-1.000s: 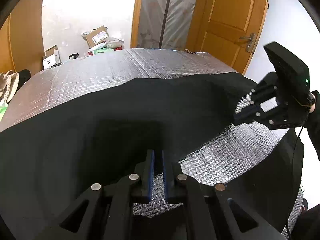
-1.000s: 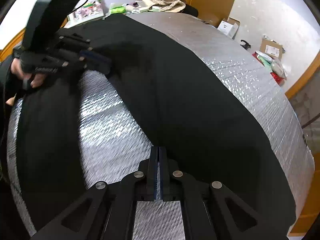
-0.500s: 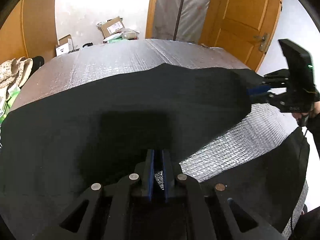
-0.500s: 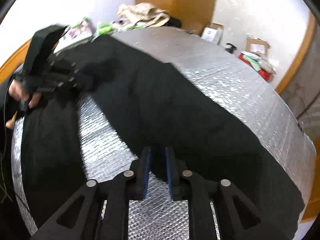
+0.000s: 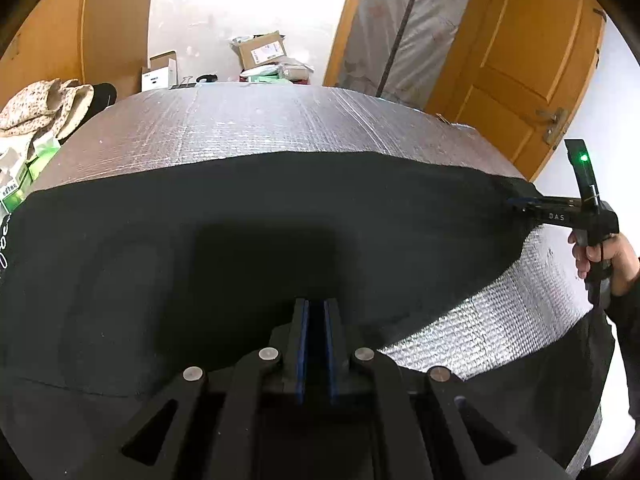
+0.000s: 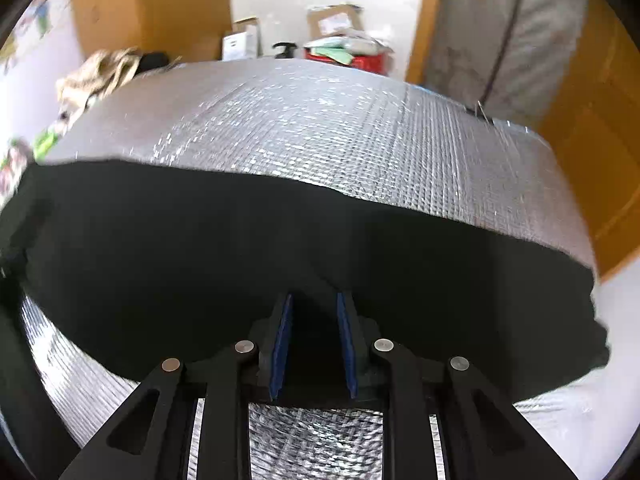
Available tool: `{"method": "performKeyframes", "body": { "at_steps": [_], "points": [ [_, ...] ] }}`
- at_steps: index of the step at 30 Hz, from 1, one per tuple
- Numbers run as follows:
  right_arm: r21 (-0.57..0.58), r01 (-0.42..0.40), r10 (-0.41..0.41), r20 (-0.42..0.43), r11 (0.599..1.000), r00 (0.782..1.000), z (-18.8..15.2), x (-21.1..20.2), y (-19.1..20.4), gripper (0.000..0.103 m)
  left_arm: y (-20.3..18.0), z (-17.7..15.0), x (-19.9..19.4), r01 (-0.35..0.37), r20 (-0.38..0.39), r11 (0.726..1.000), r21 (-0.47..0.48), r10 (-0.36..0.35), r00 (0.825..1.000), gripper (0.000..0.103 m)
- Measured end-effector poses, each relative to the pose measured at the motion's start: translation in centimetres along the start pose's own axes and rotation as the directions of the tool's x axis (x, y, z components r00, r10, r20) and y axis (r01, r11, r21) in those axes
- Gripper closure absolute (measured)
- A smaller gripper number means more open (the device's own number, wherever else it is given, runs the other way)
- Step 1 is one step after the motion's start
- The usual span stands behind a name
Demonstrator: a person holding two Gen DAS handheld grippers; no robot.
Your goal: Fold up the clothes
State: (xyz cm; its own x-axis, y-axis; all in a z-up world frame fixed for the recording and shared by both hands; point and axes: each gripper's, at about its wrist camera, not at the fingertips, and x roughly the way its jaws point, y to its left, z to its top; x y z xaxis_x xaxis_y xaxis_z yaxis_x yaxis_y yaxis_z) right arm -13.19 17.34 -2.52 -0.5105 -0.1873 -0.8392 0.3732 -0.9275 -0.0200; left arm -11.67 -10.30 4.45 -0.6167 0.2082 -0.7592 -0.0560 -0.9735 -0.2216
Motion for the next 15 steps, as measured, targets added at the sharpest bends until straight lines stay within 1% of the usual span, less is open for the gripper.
{"method": "performKeyframes", "body": {
  "at_steps": [2, 4, 6, 9, 10, 12, 14, 15],
  "points": [
    [0.022, -0.02, 0.019, 0.021, 1.0, 1.0, 0.3, -0.4, 0.2, 0.078, 0.1, 0.0, 0.0, 0.001, 0.001, 1.0, -0.003, -0.001, 1.0, 0.096],
    [0.002, -0.061, 0.06, 0.043, 0.998, 0.997, 0.7, -0.8, 1.5, 0.078, 0.0, -0.1, -0.1, 0.001, -0.002, 1.0, -0.003, -0.001, 1.0, 0.096],
    [-0.033, -0.089, 0.09, 0.044, 0.995, 0.995, 1.2, -0.9, 3.1, 0.078, -0.1, -0.2, -0.4, 0.001, -0.002, 1.0, -0.001, -0.001, 1.0, 0.096],
    [-0.08, -0.069, 0.073, 0.044, 0.994, 0.996, 1.8, -0.4, 4.7, 0.078, -0.1, -0.3, -1.2, 0.006, 0.012, 1.0, 0.0, -0.006, 1.0, 0.096],
    [-0.061, -0.059, 0.063, 0.059, 0.996, 0.996, 2.0, -0.5, 4.1, 0.078, 0.0, -0.3, -1.6, 0.001, 0.02, 1.0, -0.001, -0.001, 1.0, 0.096],
    [0.026, -0.044, 0.041, 0.106, 0.999, 0.994, 2.5, -0.8, 1.4, 0.078, 0.4, -0.3, -2.4, -0.011, 0.036, 1.0, -0.002, 0.011, 0.999, 0.096],
    [0.17, -0.012, -0.01, 0.126, 0.985, 0.992, 2.9, -0.8, -3.0, 0.078, 0.7, -0.3, -3.2, -0.022, 0.053, 1.0, -0.005, 0.022, 0.998, 0.096],
    [0.257, 0.012, -0.046, 0.123, 0.966, 0.991, 2.6, -1.1, -5.7, 0.078, 0.9, -0.3, -3.5, -0.028, 0.061, 1.0, -0.006, 0.028, 0.998, 0.096]
  ]
}}
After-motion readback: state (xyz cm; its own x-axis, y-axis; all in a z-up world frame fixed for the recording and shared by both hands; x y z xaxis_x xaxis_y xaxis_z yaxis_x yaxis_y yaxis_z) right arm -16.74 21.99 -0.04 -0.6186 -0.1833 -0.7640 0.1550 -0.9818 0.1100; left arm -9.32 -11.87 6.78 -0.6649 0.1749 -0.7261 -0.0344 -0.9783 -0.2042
